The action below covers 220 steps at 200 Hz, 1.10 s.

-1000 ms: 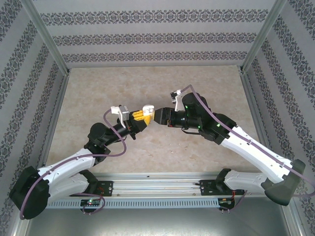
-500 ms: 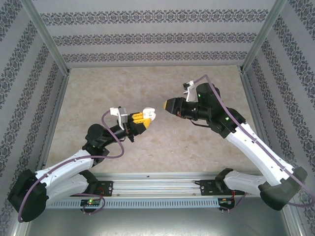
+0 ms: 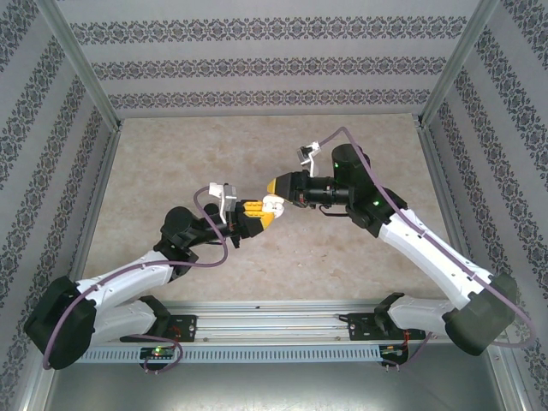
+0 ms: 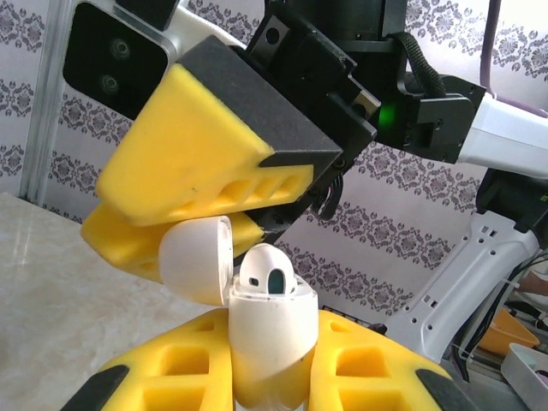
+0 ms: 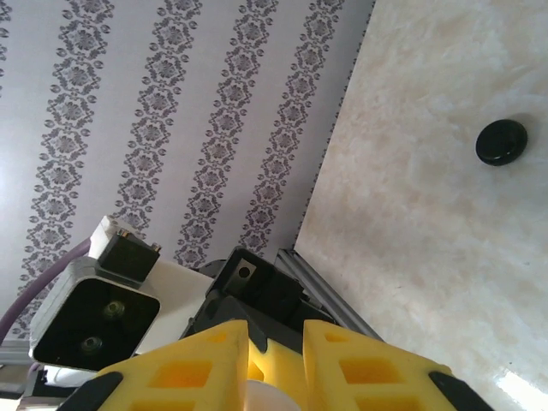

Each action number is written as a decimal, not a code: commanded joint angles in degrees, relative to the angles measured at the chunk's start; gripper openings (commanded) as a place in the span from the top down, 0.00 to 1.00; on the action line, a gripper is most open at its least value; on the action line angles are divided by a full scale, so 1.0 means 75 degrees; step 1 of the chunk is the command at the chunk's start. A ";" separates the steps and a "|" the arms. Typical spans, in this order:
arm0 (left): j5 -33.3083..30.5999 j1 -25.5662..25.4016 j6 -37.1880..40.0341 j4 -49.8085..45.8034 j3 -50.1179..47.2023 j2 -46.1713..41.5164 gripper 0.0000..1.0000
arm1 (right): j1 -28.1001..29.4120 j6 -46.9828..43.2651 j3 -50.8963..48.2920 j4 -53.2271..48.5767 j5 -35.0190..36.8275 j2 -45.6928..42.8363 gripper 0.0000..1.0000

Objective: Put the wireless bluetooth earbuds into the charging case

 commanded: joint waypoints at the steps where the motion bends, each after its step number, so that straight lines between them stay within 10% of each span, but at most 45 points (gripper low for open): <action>1: -0.0414 0.0107 -0.0162 0.0205 0.0138 -0.0081 1.00 | 0.0099 -0.0168 0.0048 0.0174 -0.0630 -0.0331 0.76; 31: -0.1401 0.0448 -0.0255 -0.2258 0.0352 -0.0421 1.00 | 0.0041 -0.1215 0.0409 -0.1554 -0.0154 -0.0880 0.76; 101: -0.1599 0.0633 -0.0337 -0.2537 0.0445 -0.0064 1.00 | -0.0657 -0.2186 0.0264 -0.2931 0.0982 -0.1602 0.68; 220: -0.2368 0.0787 -0.0517 -0.4941 0.2253 0.3337 1.00 | -0.2574 -0.3019 -0.1985 -0.4020 0.4755 -0.2822 0.24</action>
